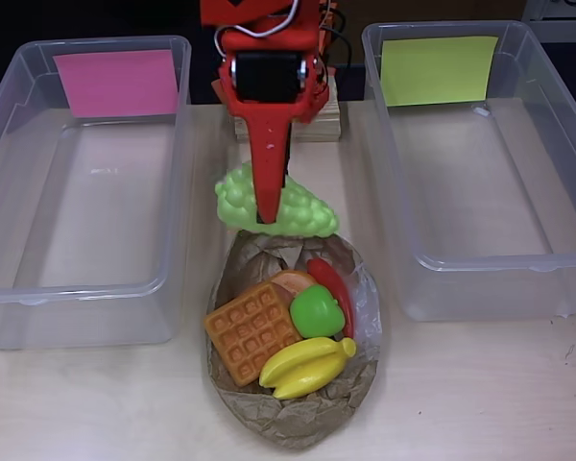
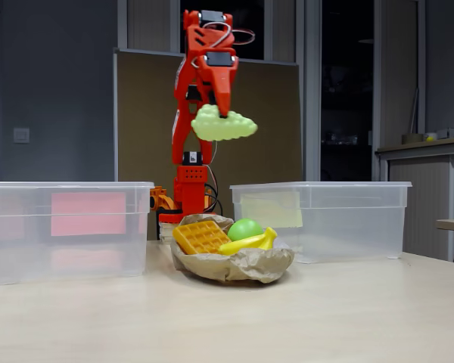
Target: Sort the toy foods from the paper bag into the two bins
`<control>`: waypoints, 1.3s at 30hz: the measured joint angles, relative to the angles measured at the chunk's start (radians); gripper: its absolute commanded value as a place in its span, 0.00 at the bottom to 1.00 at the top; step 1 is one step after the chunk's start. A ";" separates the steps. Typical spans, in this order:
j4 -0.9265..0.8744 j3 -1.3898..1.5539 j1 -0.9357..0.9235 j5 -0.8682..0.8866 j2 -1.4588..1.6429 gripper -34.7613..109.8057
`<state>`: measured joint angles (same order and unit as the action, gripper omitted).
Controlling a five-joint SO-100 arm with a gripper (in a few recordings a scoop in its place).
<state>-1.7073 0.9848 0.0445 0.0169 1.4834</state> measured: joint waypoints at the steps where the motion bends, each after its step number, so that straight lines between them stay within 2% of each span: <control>1: 0.009 0.052 -0.008 0.018 0.035 0.32; 6: 0.061 0.342 -0.087 0.126 0.268 0.32; 12: 0.132 0.598 -0.132 0.166 0.451 0.32; 18: 0.133 0.640 -0.232 0.167 0.518 0.33; 24: 0.126 0.687 -0.436 0.181 0.563 0.32; 33: 0.126 0.742 -0.765 0.166 0.426 0.30; 39: 0.204 0.738 -0.867 0.112 0.209 0.30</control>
<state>-1.5033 1.7227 -0.8222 0.1289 1.6920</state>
